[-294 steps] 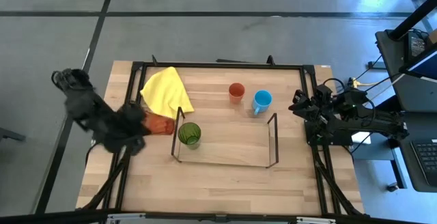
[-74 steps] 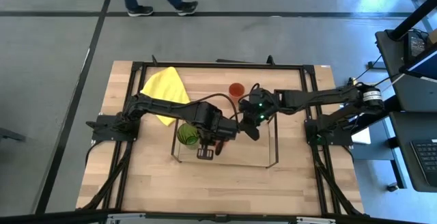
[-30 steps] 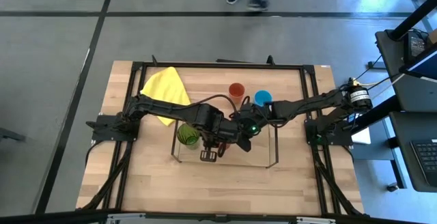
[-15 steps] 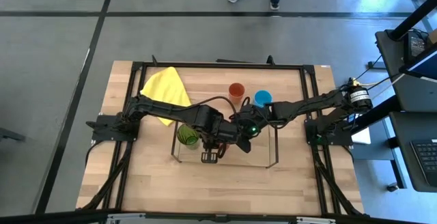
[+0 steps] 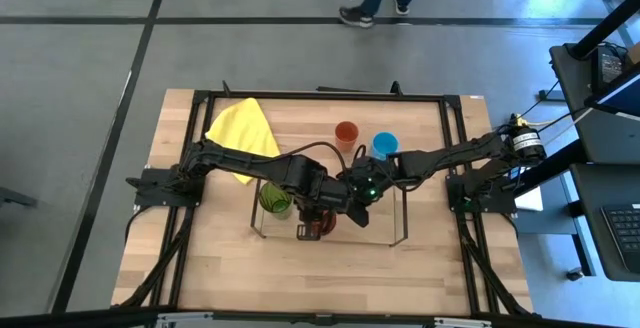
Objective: Stack small to large cups/mugs on shelf
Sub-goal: Put the red cup on the shelf, then put the orange cup on the shelf
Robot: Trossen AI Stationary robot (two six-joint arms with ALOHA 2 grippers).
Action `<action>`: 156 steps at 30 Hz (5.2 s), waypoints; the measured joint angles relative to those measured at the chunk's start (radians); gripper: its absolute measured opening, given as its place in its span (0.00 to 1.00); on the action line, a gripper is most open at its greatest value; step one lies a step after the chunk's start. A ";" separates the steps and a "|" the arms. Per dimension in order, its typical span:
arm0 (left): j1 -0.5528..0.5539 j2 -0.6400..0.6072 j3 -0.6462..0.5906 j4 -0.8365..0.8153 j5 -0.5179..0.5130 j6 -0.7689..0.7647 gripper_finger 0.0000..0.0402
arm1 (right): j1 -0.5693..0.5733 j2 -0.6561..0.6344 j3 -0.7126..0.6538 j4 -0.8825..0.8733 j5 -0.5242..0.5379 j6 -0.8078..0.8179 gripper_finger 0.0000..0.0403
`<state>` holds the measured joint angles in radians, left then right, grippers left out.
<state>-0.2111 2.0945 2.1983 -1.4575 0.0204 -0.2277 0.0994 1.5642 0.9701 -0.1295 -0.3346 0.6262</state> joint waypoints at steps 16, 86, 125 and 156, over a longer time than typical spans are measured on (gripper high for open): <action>-0.001 0.000 0.000 0.020 -0.006 -0.030 0.15 | 0.032 0.000 0.000 -0.017 -0.055 0.036 0.04; -0.003 0.000 -0.190 0.100 -0.032 0.024 0.00 | 0.057 -0.001 -0.001 0.056 0.129 0.182 0.03; -0.044 -0.006 0.116 0.077 -0.210 -0.055 0.07 | 0.058 -0.058 0.001 0.095 0.133 -0.028 0.03; 0.013 -0.236 0.138 0.109 -0.111 -0.030 0.22 | -0.363 -0.220 0.170 -0.315 0.217 -0.627 0.43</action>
<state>-0.1980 1.8587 2.3367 -1.3485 -0.0905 -0.2579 -0.2635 1.3442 1.1396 -0.4448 -0.1176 -0.0009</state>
